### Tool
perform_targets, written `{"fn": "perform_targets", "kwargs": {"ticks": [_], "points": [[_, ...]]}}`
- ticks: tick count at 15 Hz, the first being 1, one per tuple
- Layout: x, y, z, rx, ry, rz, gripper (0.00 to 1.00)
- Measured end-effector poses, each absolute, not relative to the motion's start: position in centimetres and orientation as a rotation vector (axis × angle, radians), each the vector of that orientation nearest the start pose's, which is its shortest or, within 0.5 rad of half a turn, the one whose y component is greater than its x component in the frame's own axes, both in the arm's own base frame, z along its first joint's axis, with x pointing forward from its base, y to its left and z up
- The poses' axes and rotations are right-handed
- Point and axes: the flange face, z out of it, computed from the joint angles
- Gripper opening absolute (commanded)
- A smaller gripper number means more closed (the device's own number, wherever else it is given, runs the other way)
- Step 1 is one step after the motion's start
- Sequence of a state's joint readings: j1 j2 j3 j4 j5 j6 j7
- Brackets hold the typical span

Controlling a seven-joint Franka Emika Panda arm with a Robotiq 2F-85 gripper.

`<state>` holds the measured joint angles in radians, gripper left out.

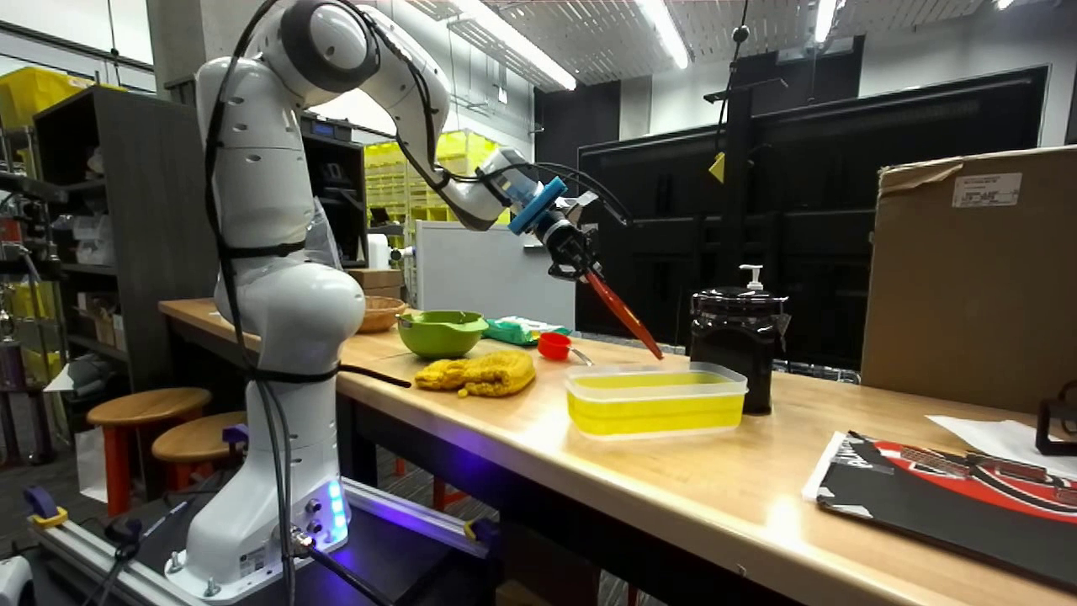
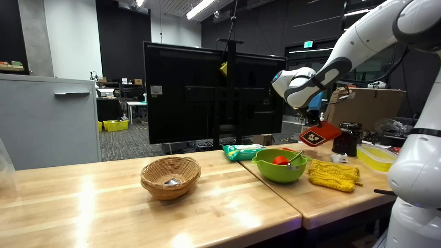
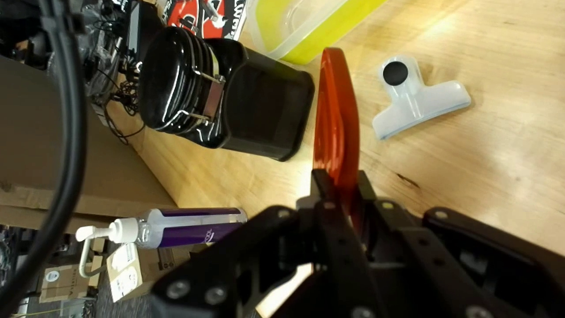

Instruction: Put the red lid on the counter.

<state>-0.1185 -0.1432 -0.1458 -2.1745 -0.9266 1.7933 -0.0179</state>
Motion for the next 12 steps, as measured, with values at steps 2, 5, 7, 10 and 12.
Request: {"fn": "perform_targets", "kwargs": {"ticks": [2, 5, 7, 10, 12], "points": [[46.2, -20.3, 45.8, 2.301, 0.119, -0.417, 0.03], [46.5, -21.3, 44.8, 2.311, 0.133, -0.419, 0.03], [46.7, -21.8, 44.3, 2.317, 0.140, -0.414, 0.03], [46.9, -22.0, 43.6, 2.322, 0.157, -0.412, 0.03], [47.2, -21.9, 42.9, 2.326, 0.171, -0.414, 0.03]]}}
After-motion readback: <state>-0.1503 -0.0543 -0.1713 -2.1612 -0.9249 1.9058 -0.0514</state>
